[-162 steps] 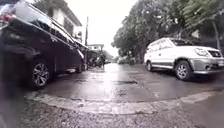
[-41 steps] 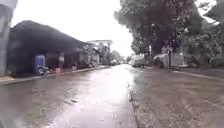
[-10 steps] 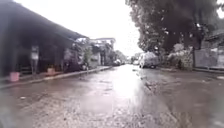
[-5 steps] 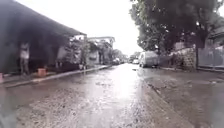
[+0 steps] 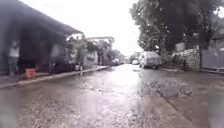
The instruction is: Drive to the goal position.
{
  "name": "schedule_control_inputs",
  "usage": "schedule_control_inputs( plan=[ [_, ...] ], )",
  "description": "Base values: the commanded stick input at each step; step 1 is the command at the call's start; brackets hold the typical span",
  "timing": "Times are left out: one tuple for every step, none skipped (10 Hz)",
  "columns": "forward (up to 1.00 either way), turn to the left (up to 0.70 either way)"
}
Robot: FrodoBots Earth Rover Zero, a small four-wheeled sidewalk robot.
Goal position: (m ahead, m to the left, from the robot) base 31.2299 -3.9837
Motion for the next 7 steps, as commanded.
schedule_control_inputs(
  plan=[
    [1.00,0.00],
    [1.00,0.00],
    [1.00,0.00],
    [1.00,0.00],
    [1.00,0.00],
    [1.00,0.00],
    [1.00,0.00]
  ],
)
